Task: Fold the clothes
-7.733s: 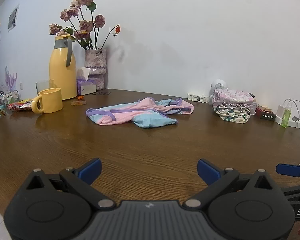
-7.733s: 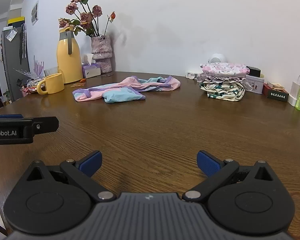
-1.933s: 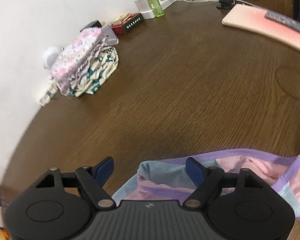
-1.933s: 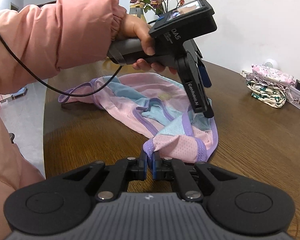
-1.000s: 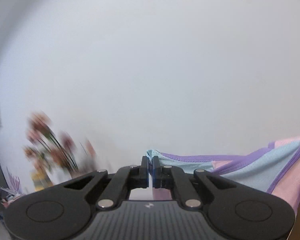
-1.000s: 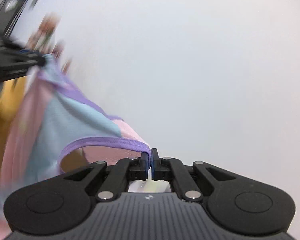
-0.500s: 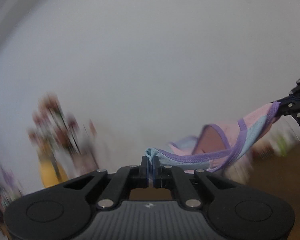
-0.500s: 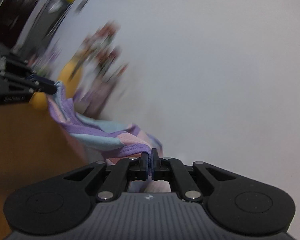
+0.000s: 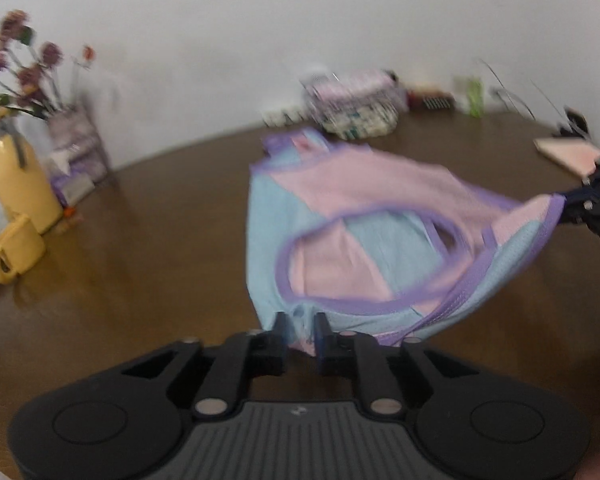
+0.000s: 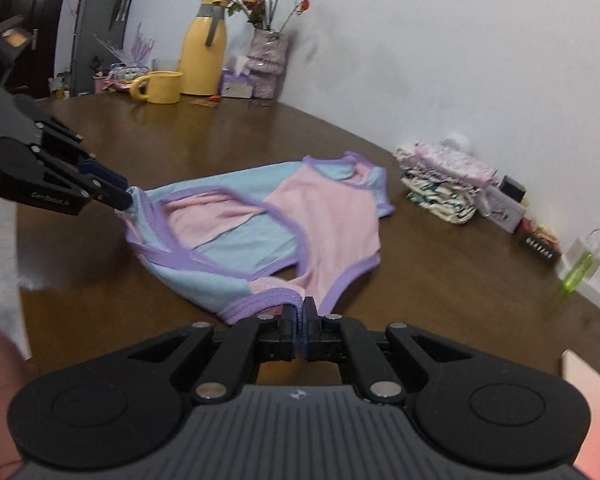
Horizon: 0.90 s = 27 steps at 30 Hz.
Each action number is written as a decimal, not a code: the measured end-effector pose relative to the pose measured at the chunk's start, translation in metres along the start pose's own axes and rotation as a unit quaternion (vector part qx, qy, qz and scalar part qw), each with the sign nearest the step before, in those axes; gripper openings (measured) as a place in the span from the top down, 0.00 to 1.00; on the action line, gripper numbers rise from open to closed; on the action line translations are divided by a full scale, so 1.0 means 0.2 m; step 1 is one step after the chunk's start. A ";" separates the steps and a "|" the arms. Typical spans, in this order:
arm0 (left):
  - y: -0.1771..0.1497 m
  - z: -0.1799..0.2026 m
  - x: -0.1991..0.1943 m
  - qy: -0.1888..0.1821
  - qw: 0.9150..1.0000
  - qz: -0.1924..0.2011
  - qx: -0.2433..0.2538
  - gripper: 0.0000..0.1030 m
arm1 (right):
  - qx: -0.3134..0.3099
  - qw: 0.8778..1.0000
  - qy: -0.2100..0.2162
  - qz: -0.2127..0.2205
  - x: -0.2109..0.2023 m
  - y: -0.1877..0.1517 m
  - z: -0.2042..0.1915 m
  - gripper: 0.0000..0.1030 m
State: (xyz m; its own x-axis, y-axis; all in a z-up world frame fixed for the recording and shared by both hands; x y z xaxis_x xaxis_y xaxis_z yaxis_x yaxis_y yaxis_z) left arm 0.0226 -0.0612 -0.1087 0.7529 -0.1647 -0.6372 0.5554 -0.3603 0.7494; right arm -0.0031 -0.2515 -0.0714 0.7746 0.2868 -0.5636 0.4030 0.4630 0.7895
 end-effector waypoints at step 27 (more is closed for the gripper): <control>0.06 0.38 0.16 -0.164 0.913 -0.015 0.374 0.77 | 0.000 1.000 0.003 -0.028 0.05 -0.16 -0.02 0.97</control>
State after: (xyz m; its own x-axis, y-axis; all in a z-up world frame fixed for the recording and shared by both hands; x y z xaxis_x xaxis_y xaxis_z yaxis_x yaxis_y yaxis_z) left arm 0.0265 -0.1415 -0.1334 0.5268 -0.3669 -0.7668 0.0857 -0.8745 0.4773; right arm -0.0102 -0.2600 -0.1021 0.7486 0.2649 -0.6078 0.4450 0.4789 0.7567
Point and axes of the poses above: each gripper's, at about its wrist camera, not at the fingertips, and x roughly the way its jaws point, z to its right, y to its top, the point moved 9 cm from there along x, roughly the way its jaws point, and after that the axes turned 1 degree about -x, right-handed, at the moved point
